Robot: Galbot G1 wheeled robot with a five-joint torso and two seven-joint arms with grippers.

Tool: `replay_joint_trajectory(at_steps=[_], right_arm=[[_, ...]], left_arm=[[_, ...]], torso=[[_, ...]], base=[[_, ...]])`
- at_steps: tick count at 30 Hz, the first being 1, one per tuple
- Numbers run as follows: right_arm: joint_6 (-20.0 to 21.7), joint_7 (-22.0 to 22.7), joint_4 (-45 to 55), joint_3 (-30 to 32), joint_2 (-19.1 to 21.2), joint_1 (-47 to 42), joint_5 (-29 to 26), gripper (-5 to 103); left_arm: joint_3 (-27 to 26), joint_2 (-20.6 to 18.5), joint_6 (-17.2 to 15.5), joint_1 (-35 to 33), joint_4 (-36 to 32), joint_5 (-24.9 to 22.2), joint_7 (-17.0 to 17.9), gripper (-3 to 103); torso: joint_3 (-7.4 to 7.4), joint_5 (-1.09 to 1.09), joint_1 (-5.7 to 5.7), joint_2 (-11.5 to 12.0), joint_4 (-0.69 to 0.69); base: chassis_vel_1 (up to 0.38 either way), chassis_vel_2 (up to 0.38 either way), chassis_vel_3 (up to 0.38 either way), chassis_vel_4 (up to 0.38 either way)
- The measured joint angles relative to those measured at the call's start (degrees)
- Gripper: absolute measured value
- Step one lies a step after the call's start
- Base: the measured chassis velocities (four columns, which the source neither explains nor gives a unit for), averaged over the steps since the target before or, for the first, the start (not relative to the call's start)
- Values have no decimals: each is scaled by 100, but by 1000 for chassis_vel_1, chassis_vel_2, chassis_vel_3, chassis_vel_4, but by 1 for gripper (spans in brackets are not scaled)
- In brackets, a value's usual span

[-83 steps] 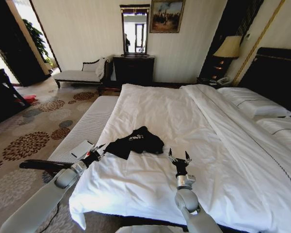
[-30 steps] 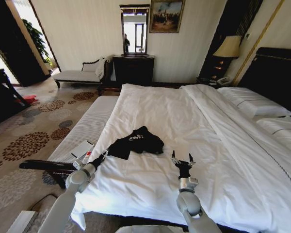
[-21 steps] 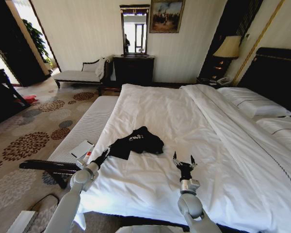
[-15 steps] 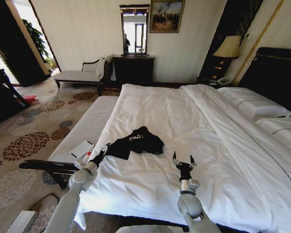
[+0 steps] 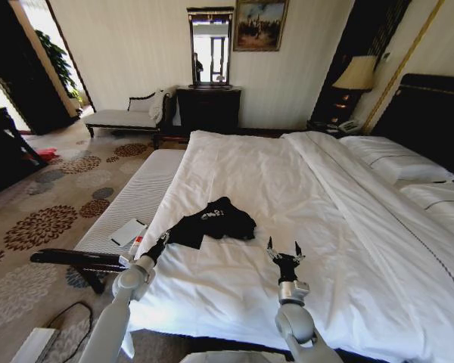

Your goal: Fold the clothes on the bed.

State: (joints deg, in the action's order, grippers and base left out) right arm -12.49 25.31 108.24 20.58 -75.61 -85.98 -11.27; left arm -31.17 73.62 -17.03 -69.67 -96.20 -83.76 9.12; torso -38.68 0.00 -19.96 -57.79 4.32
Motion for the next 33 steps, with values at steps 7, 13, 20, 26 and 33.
replay_joint_trajectory(at_steps=[7, 13, 20, 26, 33], right_arm=[[-32, 2, 36, 72, -11, -98, 21, 100], [-46, 3, 35, 52, -39, -108, 62, 100], [-47, 12, 32, -10, -80, -97, 118, 100], [-43, 21, 37, -17, -98, -129, 174, 100], [-39, 28, 45, -12, -119, -187, 222, 100]], left_arm=[[-183, -185, -26, -311, -412, 99, -32, 39], [-384, -254, -63, -416, -394, -38, -125, 61], [-362, -106, -93, -365, -185, -70, -234, 82], [-359, 264, -234, -231, 67, -479, -266, 100], [-365, 618, -264, -152, 79, -876, -319, 100]], torso=[[0, 1, 0, 0, -1], [1, 0, 0, -1, -1], [0, 0, 0, -1, -1], [0, 1, 0, -1, -1], [0, 0, 0, -1, 0]], base=[[0, 0, 0, 0], [0, 0, 0, 0], [0, 0, 0, 0], [0, 0, 0, 0], [0, 0, 0, 0]])
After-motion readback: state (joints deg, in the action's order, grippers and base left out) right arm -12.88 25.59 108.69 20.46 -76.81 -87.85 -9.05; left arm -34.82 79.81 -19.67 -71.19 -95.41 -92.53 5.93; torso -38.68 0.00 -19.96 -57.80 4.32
